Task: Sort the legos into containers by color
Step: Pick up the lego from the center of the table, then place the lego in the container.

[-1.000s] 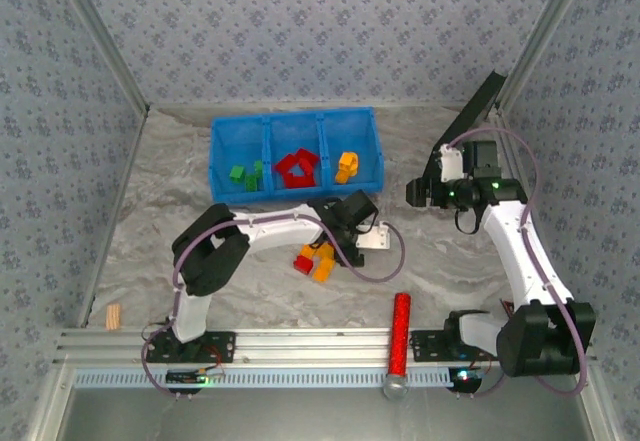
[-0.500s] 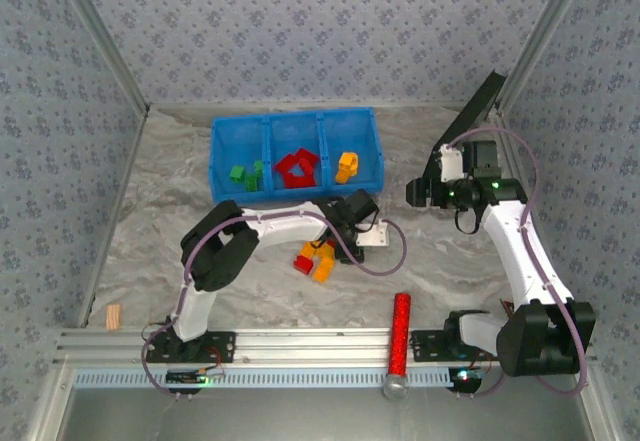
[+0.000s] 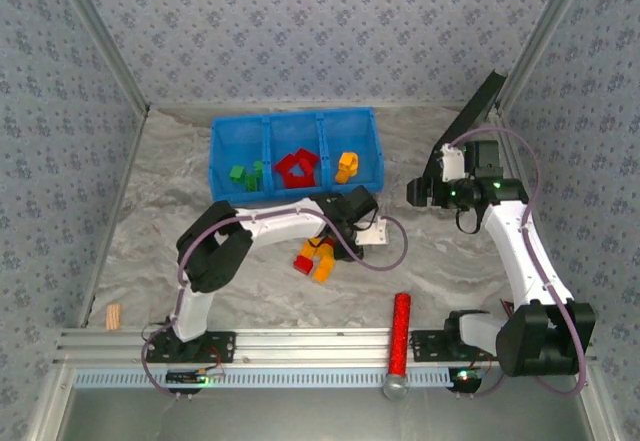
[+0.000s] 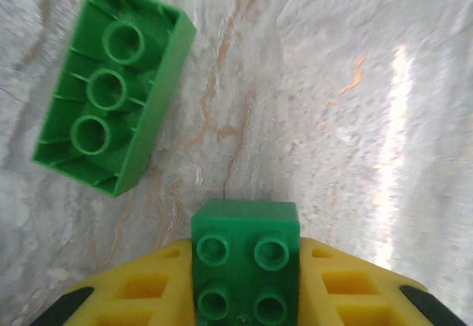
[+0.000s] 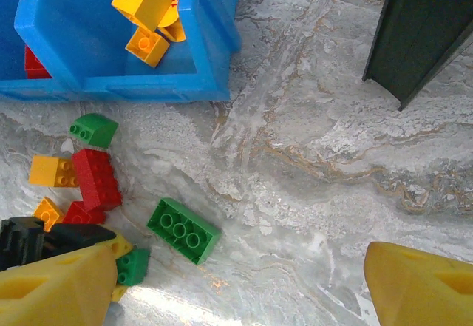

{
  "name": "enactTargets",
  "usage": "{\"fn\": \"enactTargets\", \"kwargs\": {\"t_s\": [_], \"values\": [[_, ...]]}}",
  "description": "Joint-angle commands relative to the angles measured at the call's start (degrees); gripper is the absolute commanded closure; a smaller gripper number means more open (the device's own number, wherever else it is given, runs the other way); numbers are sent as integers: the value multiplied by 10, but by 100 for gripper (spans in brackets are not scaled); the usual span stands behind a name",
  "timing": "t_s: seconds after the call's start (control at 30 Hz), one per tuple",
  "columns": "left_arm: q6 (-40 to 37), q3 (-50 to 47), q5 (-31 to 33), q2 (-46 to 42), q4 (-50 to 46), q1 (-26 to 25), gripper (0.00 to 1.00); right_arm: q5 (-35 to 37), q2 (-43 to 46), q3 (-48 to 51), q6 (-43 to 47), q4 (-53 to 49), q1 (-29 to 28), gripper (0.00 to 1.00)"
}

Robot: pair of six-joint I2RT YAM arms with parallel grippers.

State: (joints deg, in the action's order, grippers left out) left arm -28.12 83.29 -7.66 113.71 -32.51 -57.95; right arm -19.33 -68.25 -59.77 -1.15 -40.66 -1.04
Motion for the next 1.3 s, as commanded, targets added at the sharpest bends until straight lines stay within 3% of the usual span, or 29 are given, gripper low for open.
{"fn": "enactTargets", "kwargs": {"t_s": [0.0,0.2,0.33,0.5,0.7,0.9,1.07,1.27], "values": [[30,56,-55,-79,-40,18,73,-13,9,-11,-19,-11,5,13],[90,66,-83,-178,-47,84,73,-26,28,17,-102,-14,-26,13],[108,46,-66,-233,-45,139,72,31,45,36,-187,-21,-116,13],[135,9,11,-269,-38,219,72,75,36,60,-332,3,-245,13],[245,-18,18,-267,24,306,73,115,-12,54,-422,21,-320,11],[346,-16,28,-237,24,387,73,135,-64,34,-475,23,-387,11],[379,-25,28,-206,21,440,73,136,-101,27,-499,32,-422,9],[392,-28,41,-157,16,466,73,131,-138,21,-522,51,-442,9]]}}
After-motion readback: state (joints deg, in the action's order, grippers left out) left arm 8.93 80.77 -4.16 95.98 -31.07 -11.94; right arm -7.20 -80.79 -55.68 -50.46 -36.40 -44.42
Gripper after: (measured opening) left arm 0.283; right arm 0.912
